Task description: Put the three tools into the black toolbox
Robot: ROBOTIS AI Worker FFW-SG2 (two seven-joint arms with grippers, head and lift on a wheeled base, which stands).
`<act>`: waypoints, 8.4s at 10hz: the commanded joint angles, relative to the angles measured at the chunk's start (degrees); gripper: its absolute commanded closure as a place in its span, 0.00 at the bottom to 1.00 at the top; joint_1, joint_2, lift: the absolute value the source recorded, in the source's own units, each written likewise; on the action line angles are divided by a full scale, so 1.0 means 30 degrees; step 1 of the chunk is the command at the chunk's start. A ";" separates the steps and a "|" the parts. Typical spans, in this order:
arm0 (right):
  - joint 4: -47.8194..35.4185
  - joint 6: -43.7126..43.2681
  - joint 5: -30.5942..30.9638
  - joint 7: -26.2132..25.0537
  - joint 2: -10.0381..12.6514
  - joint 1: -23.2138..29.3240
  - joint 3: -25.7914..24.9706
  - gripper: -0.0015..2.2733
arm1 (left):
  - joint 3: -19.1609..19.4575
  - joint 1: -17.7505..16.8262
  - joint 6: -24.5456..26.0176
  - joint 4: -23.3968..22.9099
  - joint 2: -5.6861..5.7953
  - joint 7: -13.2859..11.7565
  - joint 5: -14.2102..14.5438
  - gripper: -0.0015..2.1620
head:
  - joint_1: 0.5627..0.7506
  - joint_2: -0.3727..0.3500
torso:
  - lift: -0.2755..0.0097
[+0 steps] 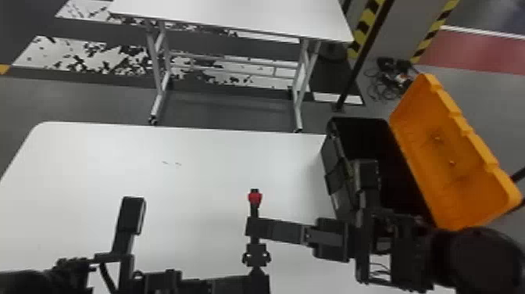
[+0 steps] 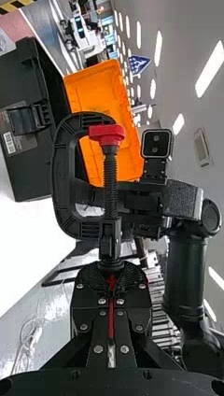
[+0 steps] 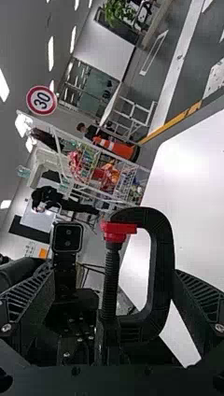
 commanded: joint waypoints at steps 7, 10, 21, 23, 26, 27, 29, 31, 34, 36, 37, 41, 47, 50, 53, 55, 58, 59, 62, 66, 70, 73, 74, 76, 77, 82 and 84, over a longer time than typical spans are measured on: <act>-0.0174 -0.0235 0.0222 -0.0231 0.0029 0.0586 0.0178 0.98 | -0.0389 0.0362 0.0023 -0.0324 -0.0050 0.0021 -0.0481 0.99 | 0.70 0.31 | 0.79; -0.0789 -0.2344 0.0163 -0.0699 0.0058 0.1582 0.0060 0.99 | -0.0418 0.0655 0.0023 -0.0587 -0.0050 0.0051 -0.0599 0.99 | 0.70 0.29 | 0.79; -0.1228 -0.1407 -0.0013 -0.0729 -0.0088 0.1553 -0.1111 0.99 | 0.1457 0.2706 0.0023 -0.2257 -0.0050 0.0578 0.0222 0.01 | 0.70 0.28 | 0.79; -0.1902 -0.1290 0.0192 -0.0846 -0.0293 0.1172 -0.2664 0.99 | 0.2892 0.3380 0.0023 -0.2550 -0.0050 0.0285 0.0573 0.01 | 0.70 0.29 | 0.79; -0.3572 -0.1290 0.2331 -0.1549 -0.1055 0.0029 -0.4158 0.99 | 0.4035 0.4522 0.0023 -0.2433 -0.0050 0.0988 0.0515 0.01 | 0.70 0.23 | 0.79; -0.3572 -0.1290 0.2800 -0.1695 -0.1494 -0.0615 -0.4627 0.99 | 0.4064 0.4786 -0.0703 -0.2287 -0.0050 0.1603 0.0398 0.01 | 0.70 0.21 | 0.79; -0.3367 -0.1759 0.3679 -0.1842 -0.2608 -0.1319 -0.5008 0.99 | 0.4035 0.4991 -0.1992 -0.1994 -0.0050 0.2482 -0.0100 0.01 | 0.70 0.14 | 0.79; -0.3133 -0.2696 0.5202 -0.1813 -0.3750 -0.1377 -0.4598 0.99 | 0.3918 0.4991 -0.2343 -0.1906 0.0000 0.2629 -0.0100 0.02 | 0.70 0.09 | 0.79; -0.2693 -0.6798 0.8952 -0.1695 -0.4658 -0.0117 -0.3133 0.99 | 0.3918 0.4962 -0.2402 -0.1876 0.0264 0.2570 -0.0071 0.03 | 0.70 0.03 | 0.79; -0.1814 -0.9200 1.1237 -0.1608 -0.5069 0.0293 -0.2078 0.99 | 0.4269 0.5108 -0.2402 -0.1876 0.0527 0.2336 0.0192 0.04 | 0.70 0.03 | 0.79; -0.1346 -1.0255 1.2321 -0.1637 -0.5215 0.0293 -0.1463 0.99 | 0.4474 0.5255 -0.2402 -0.1906 0.0557 0.2131 0.0310 0.04 | 0.70 0.03 | 0.79; 0.0705 -1.4180 1.3991 -0.1461 -0.5567 0.0205 -0.0731 0.99 | 0.4709 0.5430 -0.2519 -0.1994 0.0586 0.1926 0.0573 0.04 | 0.70 0.03 | 0.79; 0.1760 -1.2247 1.2409 -0.1520 -0.5508 0.0088 -0.1990 0.00 | 0.4796 0.5196 -0.2578 -0.2111 0.0615 0.2482 0.0603 0.04 | 0.70 0.03 | 0.79; -0.0906 -1.0782 0.8425 -0.1490 -0.3076 0.1640 -0.4276 0.03 | 0.4533 0.5050 -0.4277 -0.2345 0.0586 0.4357 0.0661 0.04 | 0.70 0.03 | 0.79; -0.2078 -1.2188 0.7048 -0.1754 -0.0030 0.3896 -0.4246 0.03 | 0.2804 0.5079 -0.8964 -0.2374 0.0732 0.7902 -0.0804 0.04 | 0.70 0.05 | 0.79; -0.2049 -1.5001 0.6403 -0.1842 0.1494 0.5595 -0.4217 0.03 | 0.1193 0.5108 -1.3066 -0.1994 0.1904 1.0803 -0.2005 0.04 | 0.70 0.17 | 0.79; -0.1316 -1.9688 0.6022 -0.1813 0.1599 0.8027 -0.4276 0.03 | -0.1532 0.5958 -2.3261 -0.1027 0.3750 1.5490 -0.4202 0.04 | 0.70 0.25 | 0.79; -0.0496 -2.1505 0.6140 -0.1666 0.1599 0.8672 -0.4246 0.03 | -0.2088 0.5958 -2.4433 -0.0646 0.4131 1.5871 -0.4524 0.04 | 0.70 0.23 | 0.79; 0.2258 -2.8184 0.6374 -0.1285 0.1599 1.0107 -0.4334 0.03 | -0.2440 0.6749 -2.7949 0.0145 0.4365 1.5871 -0.4466 0.04 | 0.70 0.11 | 0.79; 0.6096 -3.5684 0.6227 -0.0494 0.1599 1.0722 -0.3895 0.02 | -0.2909 0.8682 -3.1464 0.0409 0.4365 1.7072 -0.4700 0.04 | 0.70 0.03 | 0.79; 0.6594 -3.8145 0.8806 -0.3688 0.1599 1.1543 -0.0057 0.02 | -0.3905 0.9678 -3.2929 0.0643 0.4248 1.8771 -0.5550 0.04 | 0.70 0.03 | 0.79; 0.6418 -3.8555 1.0534 -0.6061 0.1599 1.1719 0.2258 0.03 | -0.3582 1.0089 -3.3750 0.1493 0.4277 1.8508 -0.5110 0.04 | 0.70 0.11 | 0.79; 0.6389 -3.8555 1.0417 -0.6090 0.1599 1.1748 0.2287 0.03 | -0.3348 1.0264 -3.4277 0.1610 0.4219 1.8156 -0.4641 0.04 | 0.70 0.17 | 0.79; 0.5979 -3.8614 0.9597 -0.6090 0.1523 1.2187 0.2082 0.03 | -0.2997 1.0587 -3.4980 0.1551 0.4160 1.8068 -0.4378 0.04 | 0.70 0.21 | 0.79; 0.5920 -3.8731 0.9362 -0.6119 0.1523 1.2334 0.1789 0.04 | -0.2704 1.0821 -3.5683 0.1551 0.4131 1.8098 -0.3968 0.04 | 0.70 0.21 | 0.79; 0.5920 -3.8848 0.8835 -0.6090 0.1523 1.2480 0.1057 0.04 | -0.2323 1.1436 -3.8144 0.1903 0.3955 1.9269 -0.3235 0.04 | 0.70 0.22 | 0.79; 0.5949 -3.9259 0.8835 -0.6061 0.1523 1.2510 0.1057 0.04 | -0.2235 1.1466 -3.8144 0.2049 0.3926 1.9269 -0.3235 0.04 | 0.70 0.22 | 0.79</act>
